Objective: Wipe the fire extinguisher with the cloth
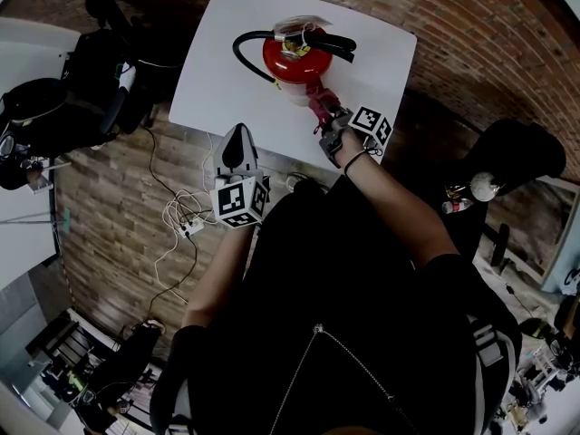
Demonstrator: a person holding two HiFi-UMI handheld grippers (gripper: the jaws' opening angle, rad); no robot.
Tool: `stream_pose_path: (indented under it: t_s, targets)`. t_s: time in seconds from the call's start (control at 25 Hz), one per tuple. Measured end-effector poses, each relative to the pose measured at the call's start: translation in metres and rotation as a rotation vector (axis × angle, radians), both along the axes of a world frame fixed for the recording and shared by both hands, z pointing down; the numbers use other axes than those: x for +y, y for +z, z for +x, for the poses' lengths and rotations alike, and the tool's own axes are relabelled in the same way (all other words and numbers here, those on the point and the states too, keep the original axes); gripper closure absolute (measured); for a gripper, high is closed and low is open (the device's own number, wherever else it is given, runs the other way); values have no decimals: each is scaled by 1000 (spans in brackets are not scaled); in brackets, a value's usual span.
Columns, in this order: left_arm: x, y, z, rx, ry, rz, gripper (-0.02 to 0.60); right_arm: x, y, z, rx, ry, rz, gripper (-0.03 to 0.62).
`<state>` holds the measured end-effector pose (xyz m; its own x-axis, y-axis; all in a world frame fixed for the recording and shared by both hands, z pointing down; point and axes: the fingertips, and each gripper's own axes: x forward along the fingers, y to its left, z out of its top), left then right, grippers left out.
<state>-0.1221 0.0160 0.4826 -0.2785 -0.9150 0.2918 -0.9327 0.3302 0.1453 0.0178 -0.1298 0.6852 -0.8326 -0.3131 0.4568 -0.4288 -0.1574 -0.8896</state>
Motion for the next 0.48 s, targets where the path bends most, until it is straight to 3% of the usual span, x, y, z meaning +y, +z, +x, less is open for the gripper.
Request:
stream_pose_path:
  t_s: [0.48]
  targets:
    - [-1,-4,-1,5,5,24,574,1,-52,0,-68,-17,38,470]
